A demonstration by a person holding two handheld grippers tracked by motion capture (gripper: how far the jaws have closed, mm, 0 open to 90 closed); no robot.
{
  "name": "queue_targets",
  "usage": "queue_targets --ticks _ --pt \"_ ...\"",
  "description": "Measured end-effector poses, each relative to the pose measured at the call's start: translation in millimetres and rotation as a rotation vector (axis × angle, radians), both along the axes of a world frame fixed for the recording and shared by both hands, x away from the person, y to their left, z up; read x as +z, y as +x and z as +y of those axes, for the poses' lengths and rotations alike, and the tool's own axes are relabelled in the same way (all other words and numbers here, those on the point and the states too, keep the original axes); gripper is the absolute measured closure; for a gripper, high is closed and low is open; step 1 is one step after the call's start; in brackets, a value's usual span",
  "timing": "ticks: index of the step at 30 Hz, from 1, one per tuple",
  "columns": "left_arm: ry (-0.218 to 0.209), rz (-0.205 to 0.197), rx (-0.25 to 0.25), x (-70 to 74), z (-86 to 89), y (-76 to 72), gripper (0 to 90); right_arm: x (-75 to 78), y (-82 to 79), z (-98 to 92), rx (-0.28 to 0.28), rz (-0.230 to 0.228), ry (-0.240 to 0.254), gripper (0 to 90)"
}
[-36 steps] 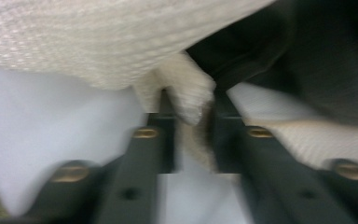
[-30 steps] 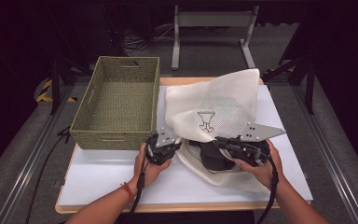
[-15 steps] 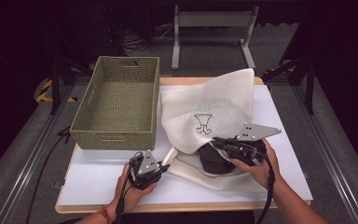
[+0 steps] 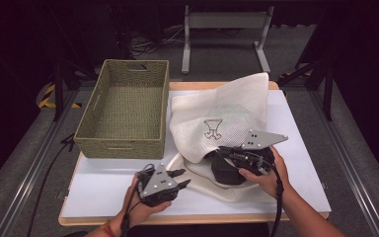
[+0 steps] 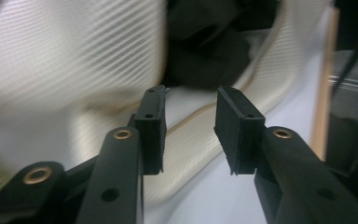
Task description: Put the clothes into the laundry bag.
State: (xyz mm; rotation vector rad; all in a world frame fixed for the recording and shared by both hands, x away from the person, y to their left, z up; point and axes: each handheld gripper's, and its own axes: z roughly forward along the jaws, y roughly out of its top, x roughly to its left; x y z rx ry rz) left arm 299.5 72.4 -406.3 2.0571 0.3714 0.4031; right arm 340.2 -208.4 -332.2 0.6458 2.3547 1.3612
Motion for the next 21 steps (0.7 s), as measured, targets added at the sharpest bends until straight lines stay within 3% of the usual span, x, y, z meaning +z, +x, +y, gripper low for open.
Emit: queue_targets --ticks 2,3,5,7,10,13,15,17,19,20,21 --pt "-0.003 0.021 -0.052 -6.8 -19.4 4.4 66.3 -0.9 0.7 2.4 -0.001 0.005 -0.001 87.4" --pt "0.006 0.032 -0.039 -11.5 -31.4 9.6 66.0 -1.2 0.7 3.5 -0.002 0.001 -0.008 87.3" --pt "-0.03 0.075 -0.063 -17.8 -45.5 19.9 65.1 -1.7 1.2 2.3 -0.011 0.007 0.002 87.3" --pt "-0.037 0.07 -0.035 -22.6 -61.8 30.3 64.7 -2.4 1.2 0.9 -0.015 0.011 0.006 87.3" --pt "-0.119 0.107 -0.007 -27.5 -78.6 46.2 67.7 -4.8 1.2 -2.0 -0.027 0.028 0.014 87.4" --pt "-0.14 0.091 0.03 -36.5 -92.0 57.2 73.1 -8.3 2.9 -5.2 -0.047 0.053 0.02 87.5" --pt "-0.135 0.108 0.064 -40.8 -96.7 65.0 78.2 -10.1 3.8 -7.4 -0.045 0.071 0.027 87.6" --pt "-0.104 0.082 0.079 -39.1 -101.2 69.9 81.1 -12.9 4.5 -9.3 -0.056 0.083 0.023 87.7" --pt "-0.126 0.12 0.108 -37.9 -101.9 76.3 84.7 -14.2 5.6 -10.8 -0.064 0.101 0.025 87.9" --pt "-0.126 0.12 0.108 -37.9 -101.9 76.3 85.7 -14.2 5.6 -10.8 -0.064 0.101 0.025 87.9" --pt "-0.1 0.083 0.143 -33.9 -104.9 82.5 86.4 -14.4 4.7 -10.9 -0.054 0.108 0.024 88.3"
